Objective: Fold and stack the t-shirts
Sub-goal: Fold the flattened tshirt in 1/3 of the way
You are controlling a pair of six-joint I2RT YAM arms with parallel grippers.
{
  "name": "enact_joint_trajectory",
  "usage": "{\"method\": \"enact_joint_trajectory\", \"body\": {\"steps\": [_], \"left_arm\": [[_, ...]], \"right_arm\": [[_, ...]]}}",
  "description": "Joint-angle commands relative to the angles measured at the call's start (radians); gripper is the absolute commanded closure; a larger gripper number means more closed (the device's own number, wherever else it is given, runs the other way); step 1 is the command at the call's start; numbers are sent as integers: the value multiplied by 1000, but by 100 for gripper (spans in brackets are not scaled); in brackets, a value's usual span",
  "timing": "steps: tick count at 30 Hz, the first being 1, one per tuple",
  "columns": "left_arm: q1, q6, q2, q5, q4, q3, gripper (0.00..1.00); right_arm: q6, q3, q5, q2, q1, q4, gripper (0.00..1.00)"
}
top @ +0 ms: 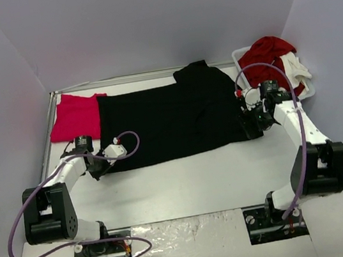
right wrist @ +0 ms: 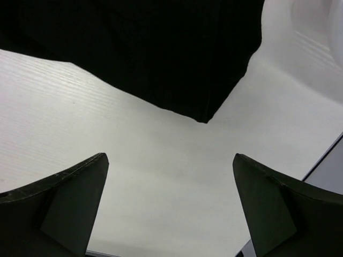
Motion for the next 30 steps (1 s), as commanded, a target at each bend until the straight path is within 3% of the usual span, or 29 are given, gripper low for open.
{"method": "enact_joint_trajectory", "body": {"steps": [1, 10, 15, 18, 19, 22, 30], "left_arm": [[-3, 22, -49, 30, -83, 55, 98], [-3, -12, -79, 34, -104, 74, 98], [-3, -21, -96, 24, -103, 52, 98], [-3, -21, -108, 19, -92, 40, 98], [-3, -21, -112, 18, -92, 38, 98], [-3, -20, -113, 18, -92, 34, 97], [-3, -15, -110, 31, -91, 26, 98]], "right_arm": [[-65, 74, 77, 95, -9, -91, 3], [-68, 227, 98, 360, -47, -91, 21], [-64, 278, 76, 419, -53, -101, 24], [-64, 304, 35, 454, -61, -121, 32], [-65, 311, 23, 474, -65, -135, 42], [-76, 339, -31, 518, -71, -184, 53], [-93, 354, -57, 567, -73, -233, 56]]}}
